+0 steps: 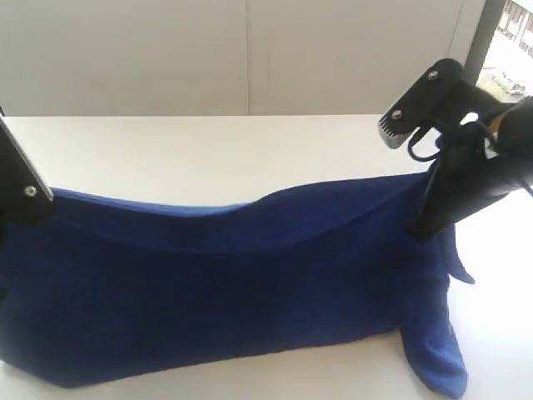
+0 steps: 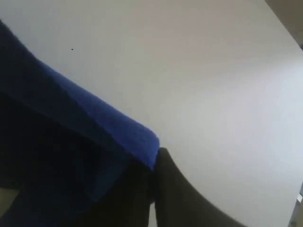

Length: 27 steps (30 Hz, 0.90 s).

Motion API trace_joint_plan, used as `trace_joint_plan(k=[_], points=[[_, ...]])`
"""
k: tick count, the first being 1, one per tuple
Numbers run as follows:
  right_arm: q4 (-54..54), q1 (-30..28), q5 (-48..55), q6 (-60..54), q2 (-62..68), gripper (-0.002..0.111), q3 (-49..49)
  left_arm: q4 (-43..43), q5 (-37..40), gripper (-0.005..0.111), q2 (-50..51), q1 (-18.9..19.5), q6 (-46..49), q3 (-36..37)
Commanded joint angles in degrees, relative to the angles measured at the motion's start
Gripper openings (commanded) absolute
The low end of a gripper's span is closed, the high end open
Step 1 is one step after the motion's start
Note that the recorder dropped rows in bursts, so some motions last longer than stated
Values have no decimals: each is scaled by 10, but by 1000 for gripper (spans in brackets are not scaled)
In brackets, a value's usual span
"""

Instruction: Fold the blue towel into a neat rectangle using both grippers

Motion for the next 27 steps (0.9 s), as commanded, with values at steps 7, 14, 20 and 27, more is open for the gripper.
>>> trace_joint_plan(k=[7, 14, 20, 27], points=[[-64, -1, -172, 8, 128, 0, 3, 229, -45, 0, 132, 73, -235, 62], [-219, -2, -233, 150, 196, 0, -6, 233, -153, 0, 219, 197, -298, 45], [-260, -7, -239, 236, 256, 5, -54, 233, -207, 1, 294, 268, -300, -4], [-263, -8, -220, 261, 284, 56, -96, 233, -166, 49, 345, 291, -302, -43]])
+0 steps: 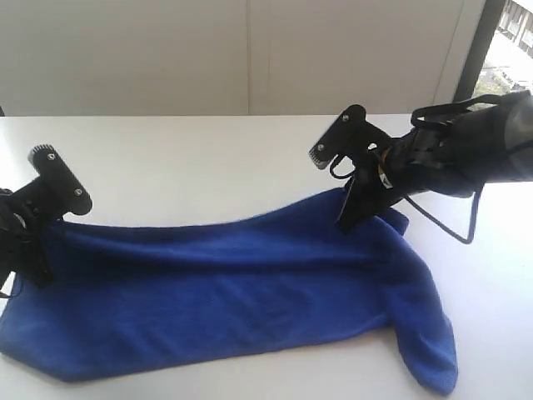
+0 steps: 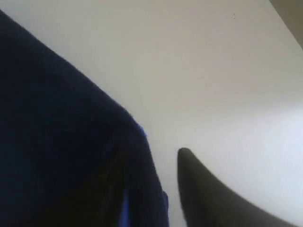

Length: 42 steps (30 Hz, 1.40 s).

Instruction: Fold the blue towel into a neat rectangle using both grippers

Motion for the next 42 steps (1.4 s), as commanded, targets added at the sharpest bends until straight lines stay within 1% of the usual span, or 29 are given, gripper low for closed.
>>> trace_joint_plan(k=[1, 2, 3, 4, 5, 7, 9, 10, 11, 12, 13, 14, 16, 17, 19, 21, 24, 26, 29, 31, 34, 35, 36, 38, 41, 42], points=[[-6, -3, 9, 19, 2, 62, -25, 6, 50, 59, 12, 5, -9, -17], [-6, -3, 9, 18, 1, 64, -29, 6, 55, 67, 11, 5, -9, -20], [-6, -3, 16, 18, -4, 64, -36, 6, 59, 82, 11, 4, -9, -30], [-6, -3, 32, 19, -10, 63, -41, -15, 61, 90, 11, -2, -8, -37], [-5, -2, 51, 21, -20, 63, -44, -25, 63, 92, 11, -10, -2, -39], [-5, -2, 111, 27, -47, 63, -49, -28, 56, 92, 4, -48, -2, -47], [-5, -2, 174, 36, -81, 63, -51, -48, 48, 91, 1, -107, -5, -58], [-2, -2, 207, 48, -98, 63, -51, -72, 9, 85, 1, -145, -7, -63], [4, -2, 226, 61, -111, 63, -51, -81, -40, 80, 1, -166, -7, -63], [14, -2, 248, 78, -123, 63, -51, -83, -128, 64, 1, -185, -9, -63], [23, -2, 261, 86, -128, 63, -51, -83, -166, 54, 2, -193, -9, -63], [37, -2, 274, 87, -132, 63, -51, -83, -206, 40, 5, -198, -9, -66], [63, -2, 301, 87, -137, 63, -48, -83, -258, 4, 14, -202, -20, -72], [70, -2, 316, 84, -140, 62, -43, -83, -278, 1, 20, -202, -36, -76], [75, -2, 341, 78, -143, 56, -34, -99, -289, 0, 36, -202, -78, -86], [82, -2, 366, 75, -145, 46, -26, -107, -281, 0, 52, -202, -101, -94], [102, -2, 396, 62, -146, 28, -11, -116, -284, 0, 78, -202, -101, -101], [129, -2, 406, 34, -146, 19, -3, -142, -284, 0, 94, -202, -101, -109], [168, -2, 401, 3, -146, 8, 8, -195, -285, 0, 108, -202, -101, -125], [177, -2, 395, -1, -146, 3, 17, -227, -286, 0, 107, -202, -93, -136], [177, -2, 385, -2, -146, 0, 26, -231, -283, 0, 96, -202, -84, -151], [177, -2, 383, -3, -146, 0, 27, -231, -280, 0, 91, -202, -67, -155], [177, -2, 379, -3, -146, 0, 28, -231, -264, 0, 84, -202, -33, -160], [177, -2, 372, -3, -146, 0, 28, -229, -197, 0, 71, -202, 48, -172], [177, -2, 364, -3, -146, 0, 28, -246, 0, 0, 57, -200, 107, -195], [177, -2, 360, -3, -146, 0, 28, -283, 54, 0, 57, -195, 161, -209]])
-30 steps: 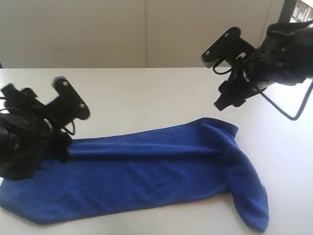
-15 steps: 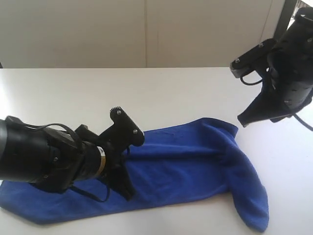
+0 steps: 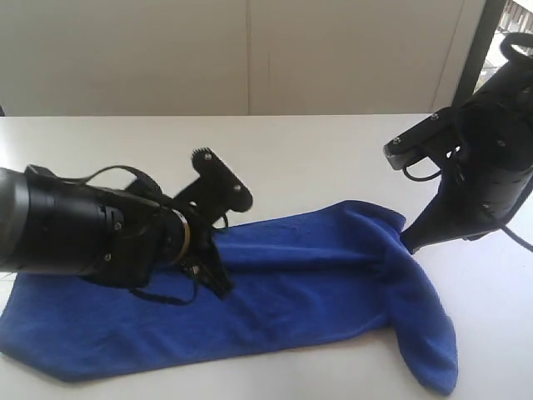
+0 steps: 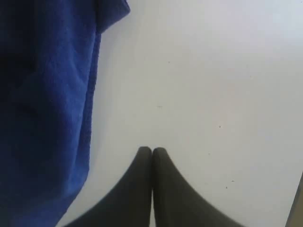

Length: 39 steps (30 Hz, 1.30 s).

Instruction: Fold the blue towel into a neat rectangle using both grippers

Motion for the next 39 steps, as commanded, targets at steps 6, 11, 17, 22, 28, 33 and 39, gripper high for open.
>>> trace_joint_plan(k=[6, 11, 17, 22, 28, 33, 39], points=[[-1, -1, -26, -3, -6, 0, 4, -677, 191, 0, -12, 69, 762, -97], [-1, -1, -11, -3, -6, 0, 4, -936, 19, 0, 17, 64, 904, -97], [-4, -1, -10, -3, -6, 0, 4, -941, 45, 0, 103, 63, 904, -97], [-6, -1, -19, -3, -6, 0, 4, -878, 157, 0, 108, 63, 904, -96], [-6, -1, -21, -3, -6, 0, 4, -797, 281, 0, 101, 63, 875, -96], [18, -1, -33, -23, -6, 0, 4, -779, 343, 0, 74, 63, 881, -90], [79, -1, -90, -73, 0, 0, 5, -770, 274, 0, 34, 63, 866, -73]])
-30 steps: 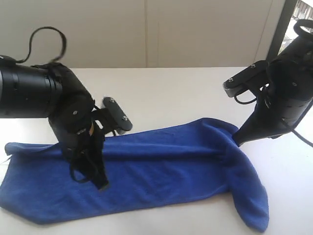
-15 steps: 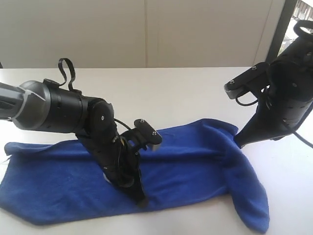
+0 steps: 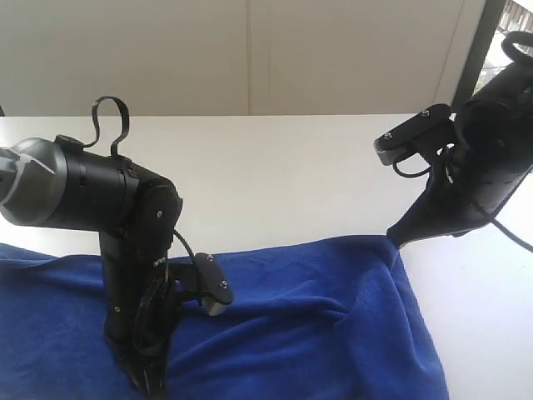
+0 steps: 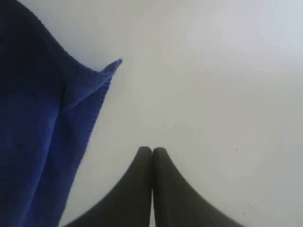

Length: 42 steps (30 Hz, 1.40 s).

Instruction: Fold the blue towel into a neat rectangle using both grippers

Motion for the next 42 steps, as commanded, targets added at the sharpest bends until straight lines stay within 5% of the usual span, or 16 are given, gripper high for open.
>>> trace_joint_plan(k=[1, 9, 20, 30, 42], points=[[63, -1, -52, -61, 4, 0, 2, -3, -48, 0, -45, -4, -18, 5], [75, -2, -112, -72, 104, 0, -1, -3, -69, 0, -137, -4, -34, 5], [51, -2, -162, -55, 212, 0, -22, -10, -110, 0, -113, -4, -34, 33], [-183, -3, -92, 140, 217, 0, -22, -25, -206, 0, -112, -4, -35, 106], [-216, -46, -62, 145, 217, 0, -22, -25, -208, 0, -112, -4, -37, 108]])
